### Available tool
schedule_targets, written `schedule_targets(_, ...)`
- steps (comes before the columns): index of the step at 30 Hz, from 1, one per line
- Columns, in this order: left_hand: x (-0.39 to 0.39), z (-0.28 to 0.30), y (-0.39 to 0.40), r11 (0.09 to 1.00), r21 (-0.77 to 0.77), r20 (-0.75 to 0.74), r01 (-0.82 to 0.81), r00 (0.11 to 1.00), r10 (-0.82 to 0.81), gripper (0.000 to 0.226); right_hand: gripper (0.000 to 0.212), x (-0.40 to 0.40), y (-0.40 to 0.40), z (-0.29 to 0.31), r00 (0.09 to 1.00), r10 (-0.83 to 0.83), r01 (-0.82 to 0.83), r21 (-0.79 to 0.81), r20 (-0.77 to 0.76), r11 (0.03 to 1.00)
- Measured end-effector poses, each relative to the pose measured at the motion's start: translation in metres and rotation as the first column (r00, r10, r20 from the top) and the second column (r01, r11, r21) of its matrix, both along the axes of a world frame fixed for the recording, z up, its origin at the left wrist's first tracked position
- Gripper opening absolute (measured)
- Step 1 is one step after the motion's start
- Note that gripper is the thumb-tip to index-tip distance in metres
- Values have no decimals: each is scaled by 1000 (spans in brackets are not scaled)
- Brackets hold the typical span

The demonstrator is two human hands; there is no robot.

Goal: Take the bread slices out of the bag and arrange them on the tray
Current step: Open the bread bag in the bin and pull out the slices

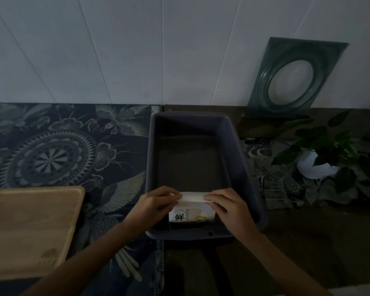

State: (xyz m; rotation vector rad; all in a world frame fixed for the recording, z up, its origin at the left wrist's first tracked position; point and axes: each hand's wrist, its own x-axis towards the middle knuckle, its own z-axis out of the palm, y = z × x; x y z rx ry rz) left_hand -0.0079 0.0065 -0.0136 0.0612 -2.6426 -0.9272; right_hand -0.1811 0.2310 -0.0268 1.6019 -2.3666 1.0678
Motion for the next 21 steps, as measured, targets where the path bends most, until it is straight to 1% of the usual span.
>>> schedule_targets(4,-5,4,-3,997,54,38,-50,998,48,24,19,-10,-2,0,996,34,-32,-22,88,999)
schedule_targets(8,-8,7,-8,981,132,119,-144,985,129,18,21,-18,-3,2,955,85,-61,-93,285,994)
schedule_targets(11,-11,8,-10,955,239,176,-176,975,135,13,20,-23,-6,2,941,132,-103,-109,310,989)
schedule_targets(13,-13,9,-9,947,268,188,-179,973,131,17,22,-26,-9,2,934,131,-101,-105,332,989)
schedule_targets(17,-11,8,-5,961,235,146,-148,982,116,32,26,-27,-12,0,922,147,-114,-111,360,987)
schedule_targets(21,-11,8,-1,964,227,99,-137,988,117,33,29,-26,-13,1,911,141,-108,-107,386,988)
